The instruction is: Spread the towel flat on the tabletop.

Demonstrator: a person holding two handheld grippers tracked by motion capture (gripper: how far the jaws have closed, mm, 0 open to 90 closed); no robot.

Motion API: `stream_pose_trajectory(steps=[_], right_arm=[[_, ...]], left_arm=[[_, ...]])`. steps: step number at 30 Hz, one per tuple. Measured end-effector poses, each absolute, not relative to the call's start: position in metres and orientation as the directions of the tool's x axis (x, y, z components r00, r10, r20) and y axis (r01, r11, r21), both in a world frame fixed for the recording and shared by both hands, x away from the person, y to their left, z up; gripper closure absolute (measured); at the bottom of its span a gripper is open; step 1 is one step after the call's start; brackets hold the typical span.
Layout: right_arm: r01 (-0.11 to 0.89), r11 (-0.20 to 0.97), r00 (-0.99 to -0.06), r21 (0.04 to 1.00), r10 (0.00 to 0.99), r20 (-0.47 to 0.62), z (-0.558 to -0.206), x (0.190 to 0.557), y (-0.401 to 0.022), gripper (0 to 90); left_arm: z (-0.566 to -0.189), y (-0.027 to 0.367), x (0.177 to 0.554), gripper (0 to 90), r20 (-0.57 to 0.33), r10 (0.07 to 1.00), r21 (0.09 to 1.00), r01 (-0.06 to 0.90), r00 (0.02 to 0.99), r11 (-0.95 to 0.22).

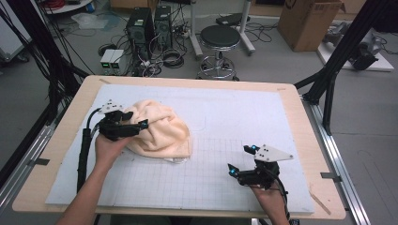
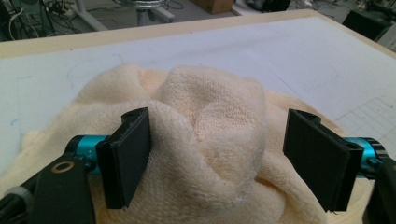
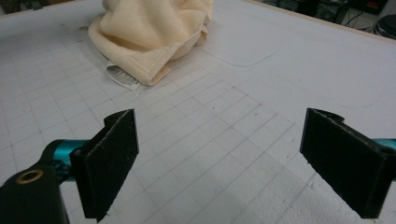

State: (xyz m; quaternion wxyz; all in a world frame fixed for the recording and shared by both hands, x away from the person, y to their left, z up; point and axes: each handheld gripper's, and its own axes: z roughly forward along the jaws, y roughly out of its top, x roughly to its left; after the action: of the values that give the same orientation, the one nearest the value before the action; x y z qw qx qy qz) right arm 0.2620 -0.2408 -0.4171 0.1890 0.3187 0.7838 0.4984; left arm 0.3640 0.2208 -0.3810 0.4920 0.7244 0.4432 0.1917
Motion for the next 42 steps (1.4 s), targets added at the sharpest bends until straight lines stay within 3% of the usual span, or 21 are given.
stream_pose_trajectory(steps=[6,10,16,35,42], right_arm=[[0.309,0.303,-0.727,0.902,0.686,0.019,-0.417,0.263,-0.240,10.9],[0.309,0.305,-0.727,0.901,0.686,0.017,-0.418,0.263,-0.240,10.9],[0.310,0.299,-0.725,0.903,0.689,0.020,-0.417,0.263,-0.241,10.9],[0.312,0.283,-0.723,0.907,0.690,0.034,-0.417,0.266,-0.242,10.9],[0.306,0.270,-0.721,0.913,0.692,0.037,-0.416,0.265,-0.244,10.9]], left_arm=[[-0.391,0.204,0.368,23.6,-0.085,0.854,0.878,0.444,0.514,-0.180],[-0.397,0.197,0.373,29.9,-0.039,0.873,0.869,0.448,0.486,-0.211],[-0.406,0.200,0.383,33.5,-0.077,0.889,0.859,0.482,0.452,-0.171],[-0.407,0.191,0.380,67.8,0.035,0.890,0.850,0.454,0.455,-0.265],[-0.398,0.194,0.376,71.9,-0.009,0.883,0.867,0.444,0.469,-0.228]])
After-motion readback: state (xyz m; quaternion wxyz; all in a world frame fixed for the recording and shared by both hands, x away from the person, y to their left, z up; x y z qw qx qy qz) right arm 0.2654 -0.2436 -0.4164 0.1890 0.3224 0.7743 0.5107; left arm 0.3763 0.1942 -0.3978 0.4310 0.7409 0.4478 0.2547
